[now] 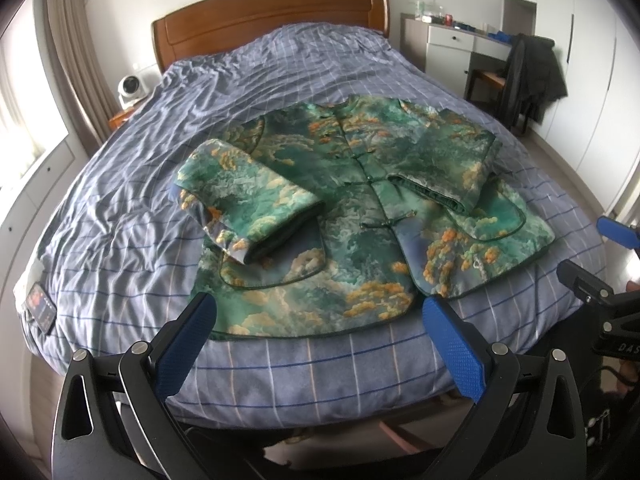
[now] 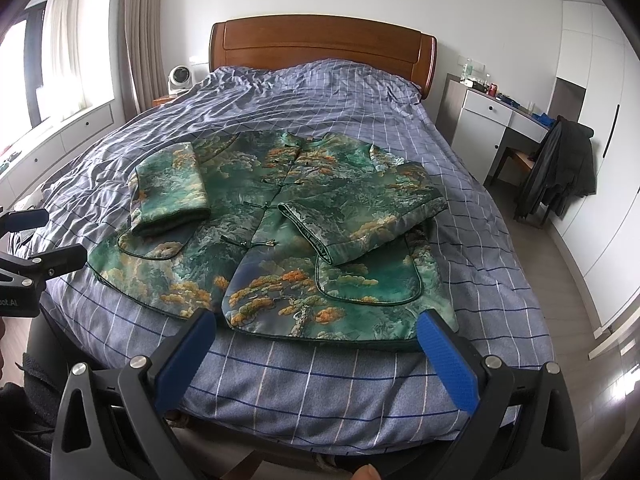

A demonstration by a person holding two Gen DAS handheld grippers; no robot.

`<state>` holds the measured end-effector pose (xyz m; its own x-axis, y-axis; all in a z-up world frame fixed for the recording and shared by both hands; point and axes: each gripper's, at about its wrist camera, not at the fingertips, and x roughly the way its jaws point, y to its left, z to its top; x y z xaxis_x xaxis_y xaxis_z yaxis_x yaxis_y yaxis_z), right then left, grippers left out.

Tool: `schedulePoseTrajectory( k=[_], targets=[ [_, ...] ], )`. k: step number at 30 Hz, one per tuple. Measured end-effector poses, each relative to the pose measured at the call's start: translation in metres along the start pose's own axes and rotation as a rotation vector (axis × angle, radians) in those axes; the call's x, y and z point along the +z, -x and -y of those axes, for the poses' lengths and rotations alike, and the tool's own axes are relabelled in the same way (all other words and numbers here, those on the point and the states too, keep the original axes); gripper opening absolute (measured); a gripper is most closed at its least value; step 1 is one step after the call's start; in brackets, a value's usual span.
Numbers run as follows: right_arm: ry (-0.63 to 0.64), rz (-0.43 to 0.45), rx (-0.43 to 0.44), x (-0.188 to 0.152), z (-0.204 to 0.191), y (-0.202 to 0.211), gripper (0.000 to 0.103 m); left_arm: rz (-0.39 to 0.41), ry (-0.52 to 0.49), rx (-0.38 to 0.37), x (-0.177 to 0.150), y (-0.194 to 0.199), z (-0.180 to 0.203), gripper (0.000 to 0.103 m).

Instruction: Fold large clothes

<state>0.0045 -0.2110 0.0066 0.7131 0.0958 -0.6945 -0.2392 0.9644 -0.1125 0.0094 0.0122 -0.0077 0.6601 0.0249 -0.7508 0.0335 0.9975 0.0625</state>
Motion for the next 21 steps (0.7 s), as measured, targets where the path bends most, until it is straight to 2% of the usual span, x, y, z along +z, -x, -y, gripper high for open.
schedulePoseTrajectory(
  k=[12,15,18,19,21],
  targets=[
    [0.001,0.017,-0.012,0.003,-0.001,0.002,0.102,0.034,0.008,0.010,0.003,0.007,-0.001,0.103],
    [-0.001,0.031,-0.021,0.005,-0.001,0.010,0.102,0.065,0.053,0.026,0.005,0.018,-0.014,0.103],
    [-0.001,0.064,-0.037,0.010,0.002,0.022,0.102,0.107,0.115,0.083,0.007,0.029,-0.036,0.103],
    [-0.002,0.085,-0.049,0.011,0.004,0.028,0.102,0.116,0.156,0.110,0.007,0.033,-0.047,0.103],
    [-0.019,0.115,-0.063,0.012,0.010,0.035,0.102,0.110,0.220,0.113,0.006,0.037,-0.064,0.103]
  ],
)
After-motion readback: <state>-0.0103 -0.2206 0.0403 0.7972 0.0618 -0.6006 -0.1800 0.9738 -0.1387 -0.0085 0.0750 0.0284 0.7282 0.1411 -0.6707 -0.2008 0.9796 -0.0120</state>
